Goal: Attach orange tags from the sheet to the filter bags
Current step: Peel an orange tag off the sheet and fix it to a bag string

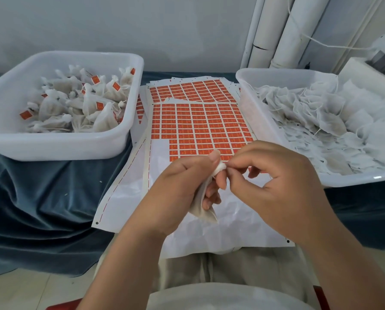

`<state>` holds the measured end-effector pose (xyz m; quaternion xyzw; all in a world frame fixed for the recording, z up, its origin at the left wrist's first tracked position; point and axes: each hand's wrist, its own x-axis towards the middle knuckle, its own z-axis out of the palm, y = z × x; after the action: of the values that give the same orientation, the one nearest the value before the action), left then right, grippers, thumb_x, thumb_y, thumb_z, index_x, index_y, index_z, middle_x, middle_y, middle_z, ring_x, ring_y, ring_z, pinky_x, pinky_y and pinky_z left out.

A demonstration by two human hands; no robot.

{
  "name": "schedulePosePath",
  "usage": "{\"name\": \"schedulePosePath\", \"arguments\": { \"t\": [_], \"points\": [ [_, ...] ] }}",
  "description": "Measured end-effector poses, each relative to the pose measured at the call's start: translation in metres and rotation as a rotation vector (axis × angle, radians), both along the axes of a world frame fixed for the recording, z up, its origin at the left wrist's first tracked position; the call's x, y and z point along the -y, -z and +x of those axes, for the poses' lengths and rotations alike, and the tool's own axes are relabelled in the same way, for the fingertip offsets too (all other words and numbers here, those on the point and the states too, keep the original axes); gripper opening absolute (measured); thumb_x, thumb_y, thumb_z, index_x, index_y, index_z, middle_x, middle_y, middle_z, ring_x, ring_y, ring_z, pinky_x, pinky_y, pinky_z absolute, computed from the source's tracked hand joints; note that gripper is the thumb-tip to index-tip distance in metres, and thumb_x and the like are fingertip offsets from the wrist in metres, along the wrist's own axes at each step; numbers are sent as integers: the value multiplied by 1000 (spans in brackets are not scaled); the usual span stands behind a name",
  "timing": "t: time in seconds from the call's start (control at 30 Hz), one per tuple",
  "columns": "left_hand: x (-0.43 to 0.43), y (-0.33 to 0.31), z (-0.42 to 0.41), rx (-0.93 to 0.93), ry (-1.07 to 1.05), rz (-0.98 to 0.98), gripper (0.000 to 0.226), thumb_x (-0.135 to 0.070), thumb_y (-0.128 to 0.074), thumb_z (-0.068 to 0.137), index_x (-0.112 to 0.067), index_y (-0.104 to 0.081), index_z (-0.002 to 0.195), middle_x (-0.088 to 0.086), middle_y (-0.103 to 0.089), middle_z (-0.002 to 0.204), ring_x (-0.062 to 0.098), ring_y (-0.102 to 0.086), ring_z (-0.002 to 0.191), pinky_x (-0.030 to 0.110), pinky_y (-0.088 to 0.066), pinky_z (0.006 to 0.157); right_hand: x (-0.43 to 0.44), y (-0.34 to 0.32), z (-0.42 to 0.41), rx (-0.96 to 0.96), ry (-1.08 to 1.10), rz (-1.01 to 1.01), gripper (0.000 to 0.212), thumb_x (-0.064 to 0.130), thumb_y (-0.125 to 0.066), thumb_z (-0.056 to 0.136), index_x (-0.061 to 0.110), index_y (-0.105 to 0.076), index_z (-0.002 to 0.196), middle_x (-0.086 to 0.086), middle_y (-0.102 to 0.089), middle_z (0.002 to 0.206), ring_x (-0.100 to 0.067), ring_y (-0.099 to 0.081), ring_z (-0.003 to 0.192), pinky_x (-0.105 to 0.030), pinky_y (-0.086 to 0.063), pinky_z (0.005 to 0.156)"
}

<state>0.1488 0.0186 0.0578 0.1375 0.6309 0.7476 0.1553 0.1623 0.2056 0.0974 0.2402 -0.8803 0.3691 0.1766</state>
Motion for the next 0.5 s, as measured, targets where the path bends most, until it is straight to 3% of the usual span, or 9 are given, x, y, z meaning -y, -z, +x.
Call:
{"name": "schedulePosePath", "arguments": {
  "t": [0.17,0.27,0.37,0.43,0.5],
  "points": [
    [-1,0,-1,55,75,148,45,-49,-53,102,-21,-70,72,-4,-52,58,10,-50,50,35,-53,74,-2,2,-4,310,-66,-297,15,21,-67,88,28,-77,80,3,-75,86,-19,-71,87,-36,-58,77],
    [-1,0,-2,153,165,314,43,-43,-52,103,-19,-68,71,-6,-51,55,6,-49,46,28,-52,69,0,6,-8,557,-170,-496,12,26,-67,84,23,-78,80,-4,-75,86,-12,-66,82,-27,-53,76],
    [0,2,-4,218,210,381,43,-41,-51,104,-19,-67,71,-8,-52,52,3,-48,43,26,-51,67,-3,10,-14,736,-260,-572,17,30,-69,83,17,-80,86,-14,-70,91,-17,-58,83,-28,-49,75],
    [0,3,-4,240,242,396,42,-40,-50,104,-18,-68,73,-10,-52,51,2,-48,42,25,-50,66,-6,9,-17,825,-335,-596,17,23,-66,90,15,-81,89,-11,-69,92,-16,-58,85,-26,-50,75],
    [-2,4,-3,256,261,413,43,-39,-49,105,-18,-68,74,-10,-52,50,2,-48,41,24,-51,65,-11,8,-17,834,-342,-540,20,30,-67,89,17,-81,93,-6,-72,95,-15,-61,88,-29,-51,79]
  ]
}}
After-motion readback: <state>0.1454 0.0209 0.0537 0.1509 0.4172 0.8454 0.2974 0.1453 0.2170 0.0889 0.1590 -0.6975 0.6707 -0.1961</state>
